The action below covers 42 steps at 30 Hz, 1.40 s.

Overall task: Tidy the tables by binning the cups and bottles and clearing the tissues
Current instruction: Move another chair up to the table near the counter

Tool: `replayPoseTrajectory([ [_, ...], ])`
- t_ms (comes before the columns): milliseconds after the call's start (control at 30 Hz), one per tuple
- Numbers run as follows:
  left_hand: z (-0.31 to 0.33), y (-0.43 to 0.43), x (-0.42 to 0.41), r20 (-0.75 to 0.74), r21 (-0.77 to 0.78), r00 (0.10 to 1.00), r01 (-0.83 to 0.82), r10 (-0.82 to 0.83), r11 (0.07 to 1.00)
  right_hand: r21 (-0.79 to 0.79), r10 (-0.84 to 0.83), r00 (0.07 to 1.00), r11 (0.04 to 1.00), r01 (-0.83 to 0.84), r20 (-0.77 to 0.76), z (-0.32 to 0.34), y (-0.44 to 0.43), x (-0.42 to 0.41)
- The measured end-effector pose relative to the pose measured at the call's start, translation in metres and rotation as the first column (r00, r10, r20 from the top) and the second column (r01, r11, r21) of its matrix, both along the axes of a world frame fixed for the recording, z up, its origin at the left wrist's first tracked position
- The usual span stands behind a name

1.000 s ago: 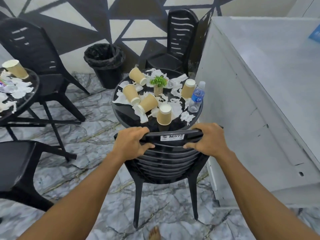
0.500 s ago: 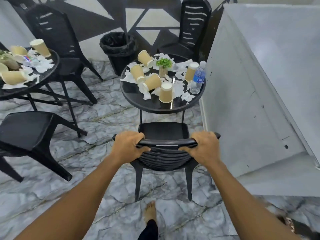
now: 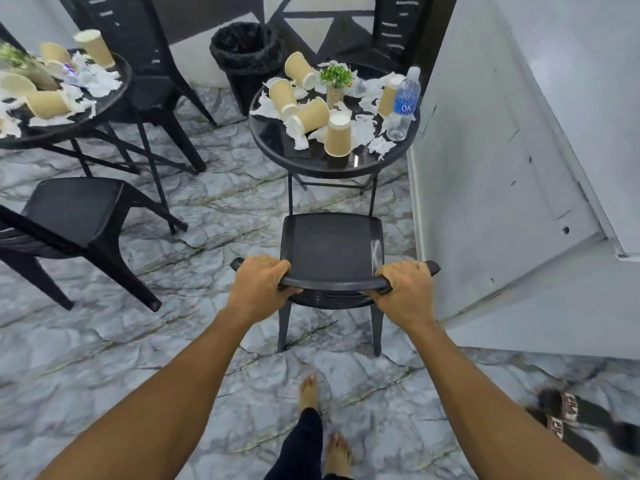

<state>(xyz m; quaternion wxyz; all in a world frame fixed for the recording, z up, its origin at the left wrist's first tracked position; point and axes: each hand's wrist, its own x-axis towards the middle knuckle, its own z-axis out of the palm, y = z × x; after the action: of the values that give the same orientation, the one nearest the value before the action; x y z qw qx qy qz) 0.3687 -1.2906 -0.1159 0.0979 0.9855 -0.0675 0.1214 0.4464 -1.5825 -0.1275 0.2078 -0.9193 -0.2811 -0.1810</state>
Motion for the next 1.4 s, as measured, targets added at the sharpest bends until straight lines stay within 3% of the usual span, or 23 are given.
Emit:
replayPoseTrajectory([
  [133, 0.002, -0.003, -0.005, -0.051, -0.001, 0.998, 0.021, -0.021, 1.0, -0.076, 0.016, 0.994, 0.997, -0.024, -0.109, 0.013, -0.001, 0.012],
  [233, 0.005, -0.007, 0.004, -0.043, 0.049, 0.997, 0.065, -0.063, 0.997, -0.103, 0.137, 0.98, 0.983, -0.153, -0.145, 0.016, -0.001, 0.02],
  [333, 0.01, 0.0, 0.019, -0.01, 0.097, 0.993, 0.119, -0.119, 0.988, -0.134, 0.17, 0.98, 0.974, -0.184, -0.107, 0.019, 0.004, 0.028],
  [600, 0.037, 0.024, 0.067, 0.119, 0.049, 0.982, 0.14, -0.145, 0.989, 0.004, 0.173, 0.985, 0.985, -0.173, 0.03, 0.046, 0.025, 0.063],
  [933, 0.018, 0.021, 0.034, -0.02, 0.096, 0.991, 0.136, -0.134, 0.986, -0.043, 0.087, 0.996, 0.995, -0.086, 0.02, 0.012, 0.017, 0.027],
  [1100, 0.002, 0.007, 0.004, 0.003, 0.082, 0.996, 0.085, -0.086, 0.993, -0.047, 0.112, 0.994, 0.993, -0.111, 0.012, 0.004, 0.01, 0.002],
  [1300, 0.005, 0.003, -0.004, -0.017, -0.035, 0.999, 0.037, -0.038, 0.999, -0.047, 0.087, 0.996, 0.995, -0.087, -0.02, 0.001, 0.009, -0.003],
  [1400, 0.004, -0.002, -0.012, 0.029, -0.079, 0.997, 0.073, -0.071, 0.994, 0.01, 0.127, 0.991, 0.992, -0.127, 0.044, -0.003, 0.005, -0.017],
])
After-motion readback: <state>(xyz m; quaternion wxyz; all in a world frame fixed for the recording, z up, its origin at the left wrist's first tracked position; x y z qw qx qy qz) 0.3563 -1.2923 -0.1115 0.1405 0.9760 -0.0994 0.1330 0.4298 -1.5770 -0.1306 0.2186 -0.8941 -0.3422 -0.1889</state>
